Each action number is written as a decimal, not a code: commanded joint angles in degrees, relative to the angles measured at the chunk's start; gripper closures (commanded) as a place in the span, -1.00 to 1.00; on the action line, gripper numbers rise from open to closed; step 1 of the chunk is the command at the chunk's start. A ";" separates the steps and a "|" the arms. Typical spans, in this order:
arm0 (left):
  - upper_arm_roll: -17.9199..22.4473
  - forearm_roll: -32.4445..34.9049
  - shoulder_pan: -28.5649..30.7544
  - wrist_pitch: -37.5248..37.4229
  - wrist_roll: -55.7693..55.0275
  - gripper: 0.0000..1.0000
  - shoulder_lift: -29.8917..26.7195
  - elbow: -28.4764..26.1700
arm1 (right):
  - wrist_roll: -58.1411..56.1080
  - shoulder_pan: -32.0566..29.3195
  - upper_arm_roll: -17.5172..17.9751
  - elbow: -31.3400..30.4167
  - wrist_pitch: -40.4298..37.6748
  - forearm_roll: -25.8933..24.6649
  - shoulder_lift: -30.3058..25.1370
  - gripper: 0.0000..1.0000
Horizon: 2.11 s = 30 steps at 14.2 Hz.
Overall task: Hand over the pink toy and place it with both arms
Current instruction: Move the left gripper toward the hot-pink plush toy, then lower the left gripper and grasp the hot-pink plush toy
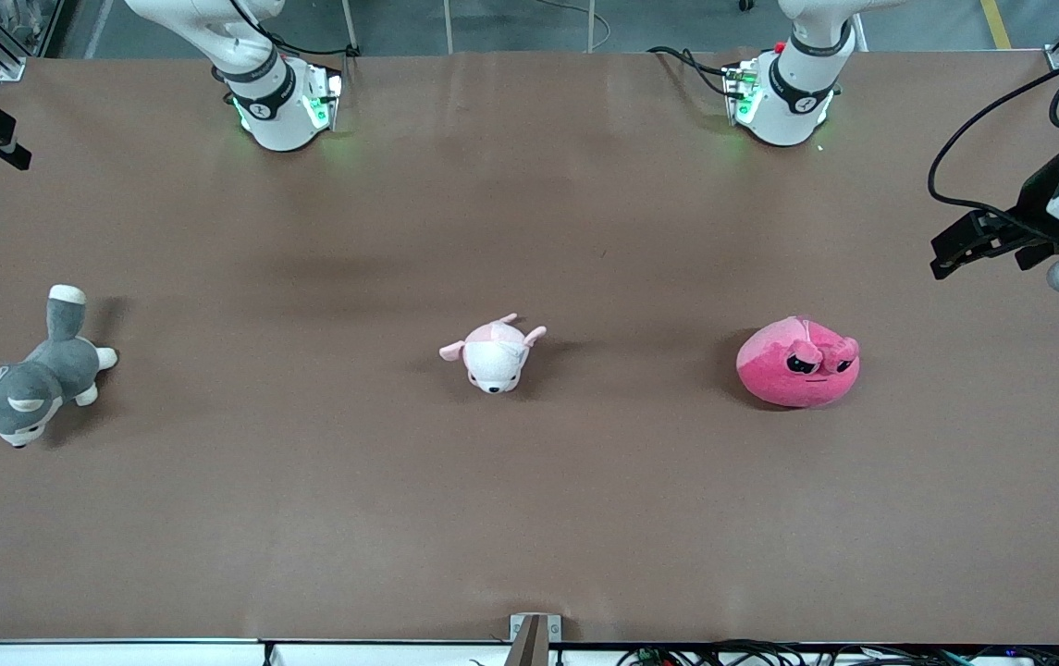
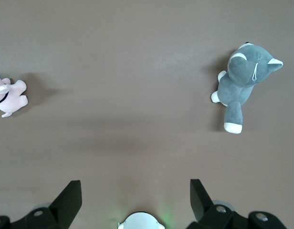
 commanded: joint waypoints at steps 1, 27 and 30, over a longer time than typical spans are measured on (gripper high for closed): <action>-0.16 -0.68 0.29 -0.61 0.40 -1.00 0.67 0.98 | -0.56 -0.40 0.23 -0.28 -0.33 -0.68 -0.72 -1.00; 0.02 -0.15 0.03 5.28 -20.03 -0.99 15.78 1.24 | -0.39 -0.67 0.05 -0.20 -0.06 -0.68 -0.19 -1.00; 0.01 -0.41 0.02 5.45 -30.76 -0.99 17.89 1.24 | -0.39 -0.75 -0.04 -0.20 -0.15 -0.68 -0.19 -1.00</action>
